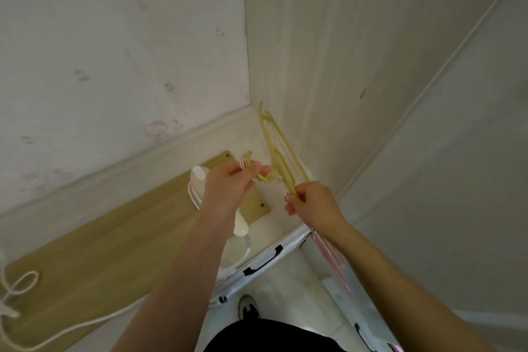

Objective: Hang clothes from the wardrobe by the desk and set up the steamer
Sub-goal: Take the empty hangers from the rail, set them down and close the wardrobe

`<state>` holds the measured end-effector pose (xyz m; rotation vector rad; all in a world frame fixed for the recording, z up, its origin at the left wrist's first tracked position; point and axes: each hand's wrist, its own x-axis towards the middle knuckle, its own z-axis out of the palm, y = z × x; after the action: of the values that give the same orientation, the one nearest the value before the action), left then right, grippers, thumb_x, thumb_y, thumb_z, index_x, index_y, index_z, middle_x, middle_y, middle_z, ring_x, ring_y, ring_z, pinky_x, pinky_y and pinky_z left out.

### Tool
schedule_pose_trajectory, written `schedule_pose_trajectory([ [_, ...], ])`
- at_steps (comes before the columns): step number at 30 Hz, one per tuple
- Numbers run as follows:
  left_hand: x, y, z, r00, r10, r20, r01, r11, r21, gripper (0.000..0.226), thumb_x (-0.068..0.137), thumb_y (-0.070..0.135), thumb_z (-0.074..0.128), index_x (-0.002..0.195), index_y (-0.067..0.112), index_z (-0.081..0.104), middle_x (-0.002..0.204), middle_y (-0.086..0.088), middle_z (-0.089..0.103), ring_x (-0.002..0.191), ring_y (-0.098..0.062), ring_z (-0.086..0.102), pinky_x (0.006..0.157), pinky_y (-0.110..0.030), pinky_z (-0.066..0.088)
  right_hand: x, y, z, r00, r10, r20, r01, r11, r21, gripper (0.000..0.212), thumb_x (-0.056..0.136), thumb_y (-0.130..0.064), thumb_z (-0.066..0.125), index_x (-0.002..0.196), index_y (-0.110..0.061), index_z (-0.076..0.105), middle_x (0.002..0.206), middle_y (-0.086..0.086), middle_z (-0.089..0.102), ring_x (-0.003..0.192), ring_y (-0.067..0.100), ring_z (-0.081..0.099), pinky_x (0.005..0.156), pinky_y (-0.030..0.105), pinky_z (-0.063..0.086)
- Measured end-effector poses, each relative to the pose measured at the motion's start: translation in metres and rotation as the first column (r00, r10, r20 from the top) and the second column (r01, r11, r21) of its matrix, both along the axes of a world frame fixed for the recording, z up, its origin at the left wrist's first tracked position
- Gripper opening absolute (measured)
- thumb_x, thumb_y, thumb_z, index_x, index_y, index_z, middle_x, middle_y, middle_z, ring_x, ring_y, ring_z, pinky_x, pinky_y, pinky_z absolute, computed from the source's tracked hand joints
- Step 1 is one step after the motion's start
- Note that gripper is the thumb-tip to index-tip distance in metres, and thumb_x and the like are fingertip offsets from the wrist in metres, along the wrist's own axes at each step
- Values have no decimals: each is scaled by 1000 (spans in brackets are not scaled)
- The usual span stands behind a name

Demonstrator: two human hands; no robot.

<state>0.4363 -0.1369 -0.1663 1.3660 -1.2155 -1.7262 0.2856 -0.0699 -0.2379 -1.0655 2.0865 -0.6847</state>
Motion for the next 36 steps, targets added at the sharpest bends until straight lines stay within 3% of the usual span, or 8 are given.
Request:
schedule_pose_trajectory([
  [4,13,-30,-24,984,70,162,-68,998,-17,21,78,20,76,95,7,73,88,-3,75,85,-12,70,90,-31,54,3,-26,-18,986,41,-162,-35,999,39,27,94,-22,54,77,-6,68,77,6,72,74,20,67,72,36,55],
  [10,14,-59,-45,936,104,337,-75,992,-98,39,76,20,78,112,14,64,88,-3,74,85,-15,68,88,-33,52,-2,-55,-27,934,145,-328,-110,986,123,38,94,-25,55,59,-21,41,78,12,67,70,24,58,61,32,46],
  [15,10,-79,-63,903,111,414,-44,985,-168,31,77,22,76,107,18,65,69,7,66,65,-10,61,76,-31,52,-12,-87,-36,925,224,-308,-171,967,188,23,93,-27,54,77,-14,62,85,6,70,78,24,65,69,34,53],
  [20,2,-97,-75,848,122,516,7,970,-241,28,84,21,69,110,20,62,87,3,71,83,-13,65,69,-17,47,-17,-111,-45,922,247,-296,-188,958,216,22,94,-28,52,83,-13,64,87,7,70,80,25,65,71,37,55],
  [23,-5,-105,-81,787,73,613,122,955,-270,33,90,23,61,122,16,57,109,-5,69,102,-20,63,79,-23,45,-22,-122,-55,921,251,-297,-190,957,219,24,93,-29,51,82,-12,64,85,7,69,79,25,65,70,37,55],
  [27,-16,-106,-93,567,174,805,439,764,-474,52,88,3,59,138,13,46,154,-10,31,135,-32,39,103,-42,40,-27,-134,-64,917,281,-283,-217,947,237,24,94,-28,50,83,-12,64,85,7,68,79,25,64,69,36,54],
  [31,-38,-99,-120,495,238,835,749,369,-550,39,69,-7,73,107,0,69,125,-20,62,117,-37,58,98,-55,45,-32,-144,-72,903,309,-299,-238,938,250,21,94,-27,50,78,-15,58,82,7,66,72,24,61,59,30,45],
  [36,-54,-98,-136,320,196,927,858,355,-371,40,82,4,39,108,2,70,112,-15,70,103,-28,67,99,-58,43,-38,-151,-86,908,290,-303,-217,943,253,24,93,-30,50,84,-12,63,83,11,67,80,30,65,66,37,53],
])
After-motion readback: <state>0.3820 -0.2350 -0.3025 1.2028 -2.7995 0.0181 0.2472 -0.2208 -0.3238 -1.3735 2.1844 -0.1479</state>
